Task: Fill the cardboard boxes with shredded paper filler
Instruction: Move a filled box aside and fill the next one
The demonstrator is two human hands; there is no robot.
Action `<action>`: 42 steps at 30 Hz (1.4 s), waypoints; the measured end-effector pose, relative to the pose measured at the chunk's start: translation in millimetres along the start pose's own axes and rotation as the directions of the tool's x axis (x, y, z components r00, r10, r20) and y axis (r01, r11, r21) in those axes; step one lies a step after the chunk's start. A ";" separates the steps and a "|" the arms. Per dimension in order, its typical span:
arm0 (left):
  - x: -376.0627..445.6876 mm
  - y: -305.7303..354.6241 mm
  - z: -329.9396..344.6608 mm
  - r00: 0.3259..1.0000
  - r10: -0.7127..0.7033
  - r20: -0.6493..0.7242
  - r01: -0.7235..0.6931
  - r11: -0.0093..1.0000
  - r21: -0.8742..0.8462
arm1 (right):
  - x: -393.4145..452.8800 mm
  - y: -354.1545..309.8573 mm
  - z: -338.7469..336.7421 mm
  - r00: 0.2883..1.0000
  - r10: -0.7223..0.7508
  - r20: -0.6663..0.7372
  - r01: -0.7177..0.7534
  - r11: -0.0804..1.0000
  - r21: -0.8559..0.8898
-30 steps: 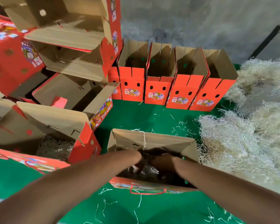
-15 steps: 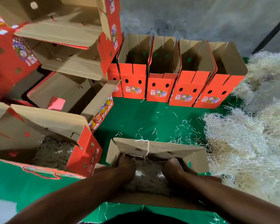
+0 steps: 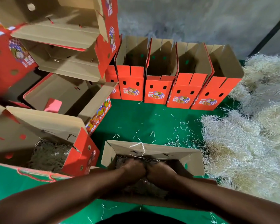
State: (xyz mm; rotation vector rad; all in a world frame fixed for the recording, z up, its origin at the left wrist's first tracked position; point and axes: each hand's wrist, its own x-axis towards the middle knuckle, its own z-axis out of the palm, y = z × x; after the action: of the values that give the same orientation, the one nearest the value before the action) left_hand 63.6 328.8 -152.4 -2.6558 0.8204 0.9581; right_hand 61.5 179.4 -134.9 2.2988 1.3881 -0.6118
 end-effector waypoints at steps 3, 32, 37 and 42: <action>3.4 -3.2 4.4 0.999 0.023 0.043 -0.017 0.992 -0.126 | 6.5 3.3 11.7 0.997 -0.053 0.049 0.053 0.999 0.003; 7.3 -14.2 -1.6 0.984 0.174 -0.022 -0.169 0.973 0.160 | 4.2 28.2 15.0 0.991 0.059 0.123 -0.067 0.995 0.069; 11.1 -15.7 6.7 0.980 0.195 0.033 -0.197 0.976 0.088 | 9.0 16.7 23.5 0.996 -0.066 0.059 0.061 0.995 0.077; 1.2 -19.4 16.2 0.978 -0.006 0.207 -0.024 0.990 0.142 | 4.9 19.1 21.6 0.957 0.073 0.280 -0.117 0.982 0.146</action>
State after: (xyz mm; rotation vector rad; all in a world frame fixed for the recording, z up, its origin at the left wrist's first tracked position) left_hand 66.7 350.2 -165.6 -2.3847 0.8214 1.1104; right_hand 77.0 163.1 -153.6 2.2804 1.1276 -1.0013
